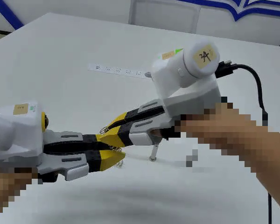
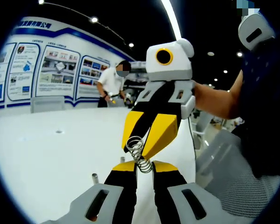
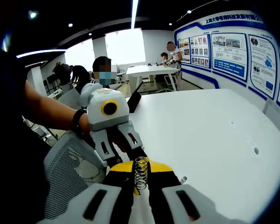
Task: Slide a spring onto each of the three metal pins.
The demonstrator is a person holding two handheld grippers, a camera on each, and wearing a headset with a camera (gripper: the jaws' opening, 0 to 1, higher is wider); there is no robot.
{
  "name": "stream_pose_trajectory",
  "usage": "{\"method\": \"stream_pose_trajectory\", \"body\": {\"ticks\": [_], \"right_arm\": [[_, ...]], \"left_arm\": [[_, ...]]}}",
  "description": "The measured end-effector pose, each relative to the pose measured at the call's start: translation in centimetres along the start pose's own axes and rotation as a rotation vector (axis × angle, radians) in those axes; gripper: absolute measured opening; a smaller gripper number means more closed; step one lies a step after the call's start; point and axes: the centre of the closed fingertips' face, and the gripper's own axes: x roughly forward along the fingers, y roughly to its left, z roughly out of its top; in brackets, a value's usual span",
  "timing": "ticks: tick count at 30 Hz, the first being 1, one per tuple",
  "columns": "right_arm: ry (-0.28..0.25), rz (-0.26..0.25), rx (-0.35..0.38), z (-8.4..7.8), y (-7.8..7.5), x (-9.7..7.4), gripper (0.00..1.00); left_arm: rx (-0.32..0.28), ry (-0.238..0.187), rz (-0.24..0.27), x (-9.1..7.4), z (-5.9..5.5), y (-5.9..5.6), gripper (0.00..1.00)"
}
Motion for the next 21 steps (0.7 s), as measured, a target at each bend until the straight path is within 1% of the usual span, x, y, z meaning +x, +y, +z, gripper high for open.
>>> {"method": "stream_pose_trajectory", "body": {"ticks": [8, 10, 11, 13, 14, 16, 18, 21], "right_arm": [[0.059, 0.014, -0.029, -1.1, 0.3, -1.2, 0.11], [0.083, 0.02, -0.038, -1.6, 0.5, -1.4, 0.11], [0.106, 0.022, -0.046, -2.0, 0.6, -1.6, 0.11], [0.139, 0.03, -0.058, -2.7, 0.7, -1.9, 0.11], [0.167, 0.029, -0.072, -3.2, 0.7, -2.1, 0.11], [0.201, 0.032, -0.091, -3.9, 0.8, -2.3, 0.11], [0.22, 0.032, -0.104, -4.1, 1.0, -2.3, 0.11], [0.25, 0.034, -0.128, -4.5, 1.3, -2.1, 0.11]], "left_arm": [[0.052, 0.05, -0.007, -0.1, -0.7, -0.3, 0.11], [0.073, 0.073, -0.014, 0.0, -0.9, -0.5, 0.11], [0.088, 0.09, -0.019, 0.1, -1.2, -0.6, 0.11], [0.107, 0.113, -0.025, 0.1, -1.4, -0.7, 0.11], [0.118, 0.126, -0.03, 0.1, -1.6, -0.9, 0.11], [0.127, 0.142, -0.038, 0.2, -1.8, -1.0, 0.11], [0.135, 0.156, -0.046, 0.3, -1.9, -1.2, 0.11], [0.162, 0.192, -0.056, 0.6, -2.5, -1.5, 0.1]]}}
